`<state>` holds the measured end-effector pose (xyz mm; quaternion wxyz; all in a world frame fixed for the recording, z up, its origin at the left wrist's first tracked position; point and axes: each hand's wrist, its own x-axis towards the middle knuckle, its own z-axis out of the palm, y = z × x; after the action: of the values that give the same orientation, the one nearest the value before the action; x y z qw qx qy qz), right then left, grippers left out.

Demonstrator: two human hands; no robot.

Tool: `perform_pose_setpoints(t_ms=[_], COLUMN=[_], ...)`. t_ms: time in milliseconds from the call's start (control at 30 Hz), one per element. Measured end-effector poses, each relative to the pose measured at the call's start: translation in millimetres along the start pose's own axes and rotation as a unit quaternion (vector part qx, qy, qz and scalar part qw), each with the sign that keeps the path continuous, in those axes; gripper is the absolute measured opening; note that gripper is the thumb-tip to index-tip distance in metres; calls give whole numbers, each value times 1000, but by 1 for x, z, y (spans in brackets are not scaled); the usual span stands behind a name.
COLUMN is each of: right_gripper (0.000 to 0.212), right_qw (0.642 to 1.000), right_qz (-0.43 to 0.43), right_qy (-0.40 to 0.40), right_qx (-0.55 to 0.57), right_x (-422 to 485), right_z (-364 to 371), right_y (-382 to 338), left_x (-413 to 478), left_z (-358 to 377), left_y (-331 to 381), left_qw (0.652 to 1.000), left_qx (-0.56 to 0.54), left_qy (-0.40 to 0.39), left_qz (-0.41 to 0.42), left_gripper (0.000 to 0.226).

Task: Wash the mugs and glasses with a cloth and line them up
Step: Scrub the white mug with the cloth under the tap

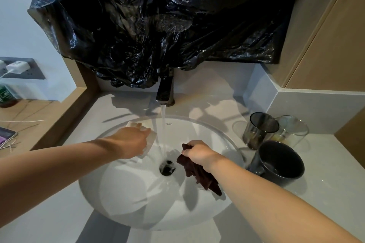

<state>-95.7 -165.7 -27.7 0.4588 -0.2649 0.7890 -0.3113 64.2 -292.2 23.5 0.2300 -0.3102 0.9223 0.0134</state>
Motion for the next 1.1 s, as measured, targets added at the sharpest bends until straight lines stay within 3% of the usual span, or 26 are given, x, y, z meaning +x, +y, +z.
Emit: perform_pose_setpoints(t_ms=[100,233,333,433,533,633,767,833,967,1100], right_gripper=[17,13,11,14,23,30,34,30,22,22], right_qw=[1000,999,999,996,989,983,980,978,972,966], right_qz=[-4,-10,-17,-23,-33,-43,-52,-51,-52,-49], right_qy=[5,22,35,59,86,120,168,180,210,248], right_qx=[5,24,31,70,119,134,98,89,90,53], right_x=[-2,-5,-5,-15,-26,-32,-31,-35,-44,-48], right_z=[2,3,3,1,0,2,8,10,16,21], right_y=[1,-1,-1,-3,-3,-2,-2,-3,-7,-11], left_x=[-3,-5,-3,-2,-9,-14,-23,-26,-28,-33], left_z=[0,-1,1,5,12,19,23,28,34,32], left_y=[-3,-9,-14,-18,-17,-10,2,6,10,13], left_qw=[998,996,998,984,917,849,703,657,614,610], left_qx=[50,59,-13,-178,-395,-520,-696,-738,-773,-774], left_qy=[-6,9,21,27,19,25,26,38,83,115], left_qz=[29,63,49,-2,-53,-93,-146,-148,-141,-127], left_gripper=[36,37,40,40,42,39,29,31,35,35])
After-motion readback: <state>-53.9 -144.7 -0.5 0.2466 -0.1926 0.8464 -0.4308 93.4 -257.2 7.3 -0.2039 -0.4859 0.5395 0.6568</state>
